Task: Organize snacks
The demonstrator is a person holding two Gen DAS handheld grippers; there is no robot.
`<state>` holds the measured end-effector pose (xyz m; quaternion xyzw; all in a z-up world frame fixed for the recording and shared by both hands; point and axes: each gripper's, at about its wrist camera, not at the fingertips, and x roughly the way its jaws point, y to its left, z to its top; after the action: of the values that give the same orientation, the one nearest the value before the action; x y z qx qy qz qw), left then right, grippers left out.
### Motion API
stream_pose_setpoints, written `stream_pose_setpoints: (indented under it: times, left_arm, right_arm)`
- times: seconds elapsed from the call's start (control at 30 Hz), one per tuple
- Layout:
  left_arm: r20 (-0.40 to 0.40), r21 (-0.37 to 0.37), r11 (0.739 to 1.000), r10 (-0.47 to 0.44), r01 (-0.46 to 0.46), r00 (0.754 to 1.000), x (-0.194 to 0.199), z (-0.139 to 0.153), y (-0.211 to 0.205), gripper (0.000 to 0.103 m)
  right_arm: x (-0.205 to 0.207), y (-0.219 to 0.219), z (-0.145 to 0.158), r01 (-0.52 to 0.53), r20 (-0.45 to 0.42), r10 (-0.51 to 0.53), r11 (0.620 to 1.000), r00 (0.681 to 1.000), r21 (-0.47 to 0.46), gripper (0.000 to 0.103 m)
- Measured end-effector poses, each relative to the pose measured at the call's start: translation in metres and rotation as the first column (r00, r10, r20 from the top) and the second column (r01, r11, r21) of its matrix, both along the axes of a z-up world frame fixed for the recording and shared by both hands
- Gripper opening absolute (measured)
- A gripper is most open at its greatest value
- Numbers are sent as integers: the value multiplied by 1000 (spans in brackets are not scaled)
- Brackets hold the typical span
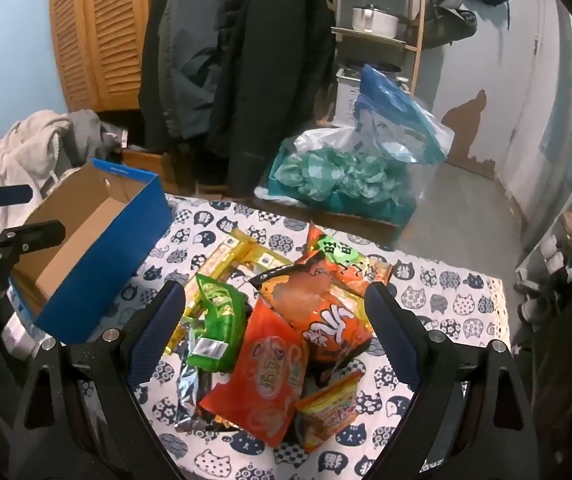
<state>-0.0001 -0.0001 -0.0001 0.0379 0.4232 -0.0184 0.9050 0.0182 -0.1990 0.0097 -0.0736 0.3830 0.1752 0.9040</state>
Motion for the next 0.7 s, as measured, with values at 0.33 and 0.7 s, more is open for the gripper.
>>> stream_pose_setpoints:
  times: [0.33,0.7]
  left_arm:
    - [-3,8,1000,3,-3,1000,0,-4,-1,95]
    - [-16,-4,1000,-10,10,1000,-1,-8,1,95]
  right_arm:
    - [-1,-1,0,8,11,-8,1000,1000,-6,90]
    - [0,0,-4,-8,-13,8,1000,1000,-6,90]
